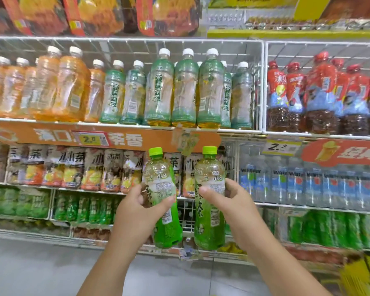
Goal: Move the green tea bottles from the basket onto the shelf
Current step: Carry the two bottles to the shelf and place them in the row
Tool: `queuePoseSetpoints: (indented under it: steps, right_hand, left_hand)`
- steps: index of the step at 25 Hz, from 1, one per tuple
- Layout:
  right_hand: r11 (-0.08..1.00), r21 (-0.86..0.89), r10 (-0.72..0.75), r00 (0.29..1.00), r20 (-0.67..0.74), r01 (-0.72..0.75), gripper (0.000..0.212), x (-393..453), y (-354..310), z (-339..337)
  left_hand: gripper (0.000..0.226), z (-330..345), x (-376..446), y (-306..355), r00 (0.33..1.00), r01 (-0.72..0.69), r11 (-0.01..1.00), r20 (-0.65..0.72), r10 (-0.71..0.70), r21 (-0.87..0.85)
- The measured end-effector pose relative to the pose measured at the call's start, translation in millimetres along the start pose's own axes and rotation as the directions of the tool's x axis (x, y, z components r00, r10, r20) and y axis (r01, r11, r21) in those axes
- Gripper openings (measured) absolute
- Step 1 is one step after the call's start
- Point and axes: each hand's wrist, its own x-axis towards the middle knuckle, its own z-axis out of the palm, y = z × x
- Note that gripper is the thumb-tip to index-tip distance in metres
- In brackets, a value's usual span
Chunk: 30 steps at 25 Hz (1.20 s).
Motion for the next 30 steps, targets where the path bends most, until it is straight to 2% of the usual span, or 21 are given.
queuePoseSetpoints:
  steps: [1, 2, 5, 6, 8, 10, 11, 14, 17, 20, 25, 30]
  right_hand:
    - [1.0, -0.02, -0.003, 1.0, -0.003, 0.003, 0.062, 5, 11, 1]
    - [0.999, -0.053, -0.002, 1.0, -0.03, 0.0, 0.072, 9, 20, 6]
    - [0.998, -0.044, 0.039, 0.998, -0.057, -0.041, 0.03, 19, 60, 19]
    - [0.996, -0.064, 0.051, 0.995, -0.086, -0.057, 0.028, 22, 69, 28]
    - [0.994, -0.059, 0.084, 0.987, -0.139, -0.093, 0.024, 30, 94, 41]
    - [0.991, -0.052, 0.112, 0.981, -0.16, -0.121, 0.018, 37, 112, 51]
    - [0.99, -0.048, 0.122, 0.979, -0.164, -0.131, 0.018, 42, 125, 53]
    - [0.982, -0.045, 0.17, 0.967, -0.189, -0.182, 0.019, 55, 169, 61]
    - [0.969, -0.022, 0.237, 0.948, -0.213, -0.248, 0.019, 66, 224, 63]
    - [0.952, -0.024, 0.292, 0.928, -0.233, -0.305, 0.027, 78, 271, 61]
    - [0.947, 0.008, 0.312, 0.916, -0.251, -0.321, 0.029, 117, 338, 45]
    - [0.958, 0.0, 0.276, 0.927, -0.255, -0.285, 0.026, 161, 385, 26]
  left_hand:
    - [0.073, 2, 7, -11, 0.999, 0.031, 1.0, 0.022, -0.031, 0.002]
    - [0.068, 4, 15, -23, 0.998, 0.055, 0.998, 0.042, -0.055, -0.003]
    - [0.046, 5, 37, -63, 0.99, 0.109, 0.994, 0.093, -0.106, -0.024]
    - [0.044, 4, 46, -76, 0.986, 0.124, 0.992, 0.113, -0.121, -0.025]
    - [0.049, -2, 61, -107, 0.975, 0.168, 0.985, 0.15, -0.162, -0.027]
    - [0.069, -4, 73, -134, 0.965, 0.199, 0.98, 0.177, -0.193, -0.014]
    - [0.073, -4, 78, -149, 0.959, 0.215, 0.977, 0.192, -0.209, -0.011]
    - [0.053, 4, 92, -199, 0.937, 0.271, 0.963, 0.231, -0.262, -0.004]
    - [0.06, 20, 98, -250, 0.915, 0.331, 0.944, 0.241, -0.323, 0.007]
    - [0.05, 40, 113, -294, 0.897, 0.39, 0.921, 0.236, -0.375, -0.019]
    - [0.048, 70, 155, -359, 0.907, 0.385, 0.921, 0.208, -0.366, -0.056]
    - [0.056, 104, 197, -402, 0.944, 0.298, 0.952, 0.168, -0.283, -0.071]
